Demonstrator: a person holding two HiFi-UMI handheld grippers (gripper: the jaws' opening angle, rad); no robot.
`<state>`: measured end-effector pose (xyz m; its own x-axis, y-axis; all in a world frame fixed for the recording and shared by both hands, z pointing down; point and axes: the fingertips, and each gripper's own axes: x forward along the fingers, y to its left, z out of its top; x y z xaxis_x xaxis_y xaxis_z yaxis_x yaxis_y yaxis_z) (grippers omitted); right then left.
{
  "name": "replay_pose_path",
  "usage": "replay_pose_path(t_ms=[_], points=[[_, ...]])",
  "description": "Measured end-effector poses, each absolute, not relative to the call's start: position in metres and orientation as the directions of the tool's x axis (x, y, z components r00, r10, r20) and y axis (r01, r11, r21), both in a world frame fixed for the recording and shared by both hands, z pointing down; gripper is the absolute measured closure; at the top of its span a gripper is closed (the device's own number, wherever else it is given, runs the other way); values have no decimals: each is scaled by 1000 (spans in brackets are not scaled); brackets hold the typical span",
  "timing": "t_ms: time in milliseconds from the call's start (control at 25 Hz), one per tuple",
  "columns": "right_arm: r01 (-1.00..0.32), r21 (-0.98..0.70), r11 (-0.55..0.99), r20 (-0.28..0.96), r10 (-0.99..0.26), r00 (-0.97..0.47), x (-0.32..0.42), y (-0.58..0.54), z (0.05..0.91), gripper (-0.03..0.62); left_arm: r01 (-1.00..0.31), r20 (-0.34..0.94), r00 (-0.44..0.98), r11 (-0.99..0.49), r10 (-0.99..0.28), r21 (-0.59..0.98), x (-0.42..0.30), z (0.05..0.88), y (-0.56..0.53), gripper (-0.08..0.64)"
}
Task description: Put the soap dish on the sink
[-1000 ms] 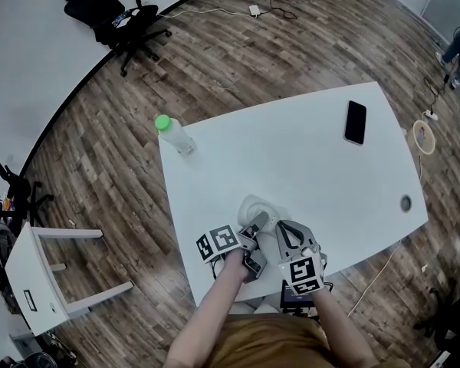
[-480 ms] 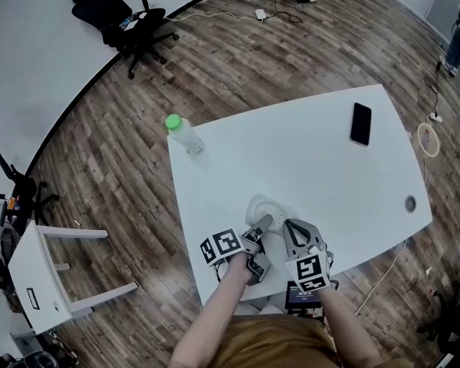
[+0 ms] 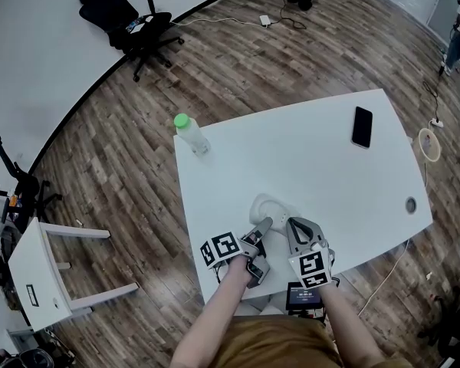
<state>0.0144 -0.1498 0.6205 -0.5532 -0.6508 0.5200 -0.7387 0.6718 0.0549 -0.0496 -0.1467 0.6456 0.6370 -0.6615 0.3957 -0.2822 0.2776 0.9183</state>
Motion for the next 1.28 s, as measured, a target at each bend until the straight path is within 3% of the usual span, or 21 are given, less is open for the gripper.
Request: replay_pose_path(t_ms=[120,240,480,600,1280], points=[[-735,55,675,518,-649,-557,15,-150,619,580,-266,379,632,270,-675,925,-52,643,-143,348],[-735,59,675,518,-650,-556,15,-151,619,580,-282,385,628,264,-676,922,-55,644,-139,429],[-738,55,672,525,-648,-551,13,-151,621,580,-257,349,643,237,-682,937,-58,643,-134,469],[-741,38,671,536,-639,-551,13,-152,623,580,-287,361,637,225,-681,931,-61,642,-134,554],[-749,-29,662,506,-637,-582,16,-151,597,580,-348,296,625,82,-722,934,-79,606,-147,554]])
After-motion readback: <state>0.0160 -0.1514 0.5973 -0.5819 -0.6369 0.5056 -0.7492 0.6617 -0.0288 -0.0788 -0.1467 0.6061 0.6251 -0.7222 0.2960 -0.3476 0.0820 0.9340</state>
